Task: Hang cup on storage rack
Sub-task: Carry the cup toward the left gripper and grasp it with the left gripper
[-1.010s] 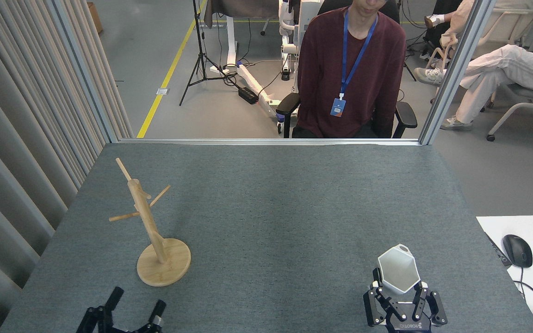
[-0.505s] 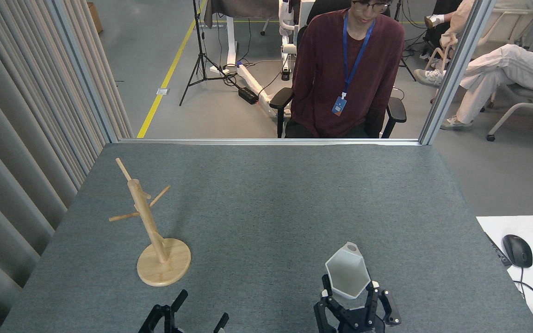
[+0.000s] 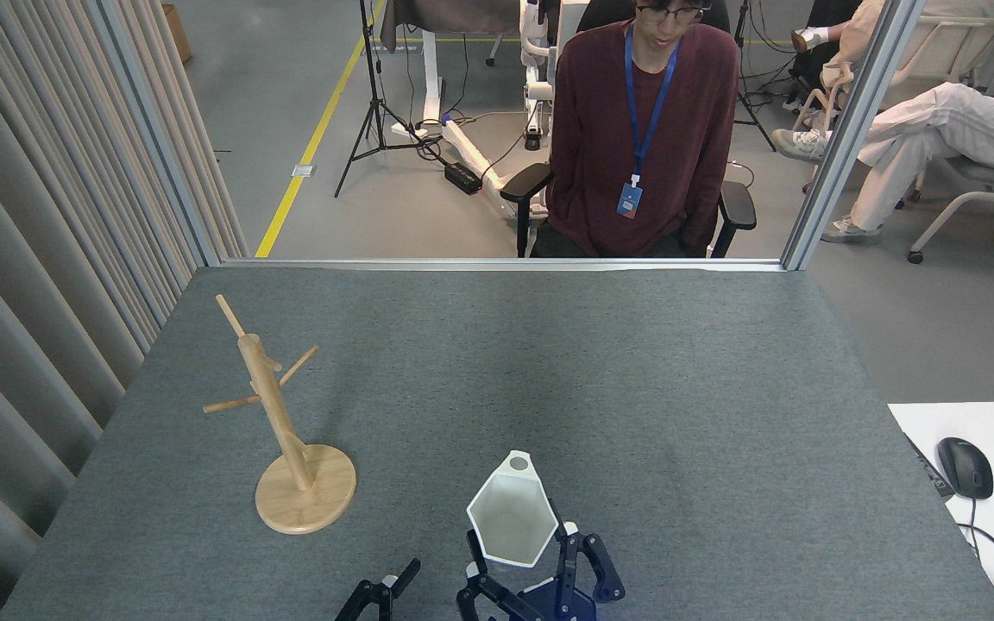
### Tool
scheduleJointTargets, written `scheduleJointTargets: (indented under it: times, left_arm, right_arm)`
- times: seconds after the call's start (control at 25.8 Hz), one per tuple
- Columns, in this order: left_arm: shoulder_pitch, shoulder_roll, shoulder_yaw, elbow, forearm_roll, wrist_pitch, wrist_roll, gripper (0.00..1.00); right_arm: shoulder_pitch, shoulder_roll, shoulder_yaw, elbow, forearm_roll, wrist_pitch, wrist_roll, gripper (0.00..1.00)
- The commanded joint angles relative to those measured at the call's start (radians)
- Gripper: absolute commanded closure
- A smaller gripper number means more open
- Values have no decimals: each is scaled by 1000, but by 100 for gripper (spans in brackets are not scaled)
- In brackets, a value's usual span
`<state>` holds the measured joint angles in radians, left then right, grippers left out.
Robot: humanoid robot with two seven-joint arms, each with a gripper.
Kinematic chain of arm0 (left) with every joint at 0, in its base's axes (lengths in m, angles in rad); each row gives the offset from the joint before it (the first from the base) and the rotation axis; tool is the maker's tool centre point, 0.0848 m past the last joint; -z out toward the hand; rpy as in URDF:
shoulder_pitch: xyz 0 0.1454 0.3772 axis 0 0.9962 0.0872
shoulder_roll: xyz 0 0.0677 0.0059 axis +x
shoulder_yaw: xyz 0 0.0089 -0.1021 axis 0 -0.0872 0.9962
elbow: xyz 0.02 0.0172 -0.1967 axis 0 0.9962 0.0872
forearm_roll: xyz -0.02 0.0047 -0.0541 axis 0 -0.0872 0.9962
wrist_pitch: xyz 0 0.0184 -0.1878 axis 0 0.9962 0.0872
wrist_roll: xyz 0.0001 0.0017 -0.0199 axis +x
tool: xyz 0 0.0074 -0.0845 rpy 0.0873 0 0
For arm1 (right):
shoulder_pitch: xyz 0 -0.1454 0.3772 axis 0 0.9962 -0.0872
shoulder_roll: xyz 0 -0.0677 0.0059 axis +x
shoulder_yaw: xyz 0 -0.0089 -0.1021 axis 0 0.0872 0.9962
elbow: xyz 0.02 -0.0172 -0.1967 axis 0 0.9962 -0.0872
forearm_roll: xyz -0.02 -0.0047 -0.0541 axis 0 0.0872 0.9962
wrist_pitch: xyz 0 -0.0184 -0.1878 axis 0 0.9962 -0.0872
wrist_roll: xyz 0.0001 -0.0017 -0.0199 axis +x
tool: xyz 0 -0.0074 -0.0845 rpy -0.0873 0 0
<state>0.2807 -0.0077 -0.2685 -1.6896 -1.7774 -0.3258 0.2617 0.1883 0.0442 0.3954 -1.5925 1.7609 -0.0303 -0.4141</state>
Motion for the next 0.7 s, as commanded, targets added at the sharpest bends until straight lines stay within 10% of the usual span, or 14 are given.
scheduleJointTargets:
  times: [0.0,0.66]
  left_arm:
    - [0,0,-9,-1,-4,7,-4,0]
    - [-1,-1,0,-5,-2,20,-2,0]
  right_arm:
    - [2,2,54,6,8,20,0,45]
    - [59,-27,157,-1,20,50,-20,44]
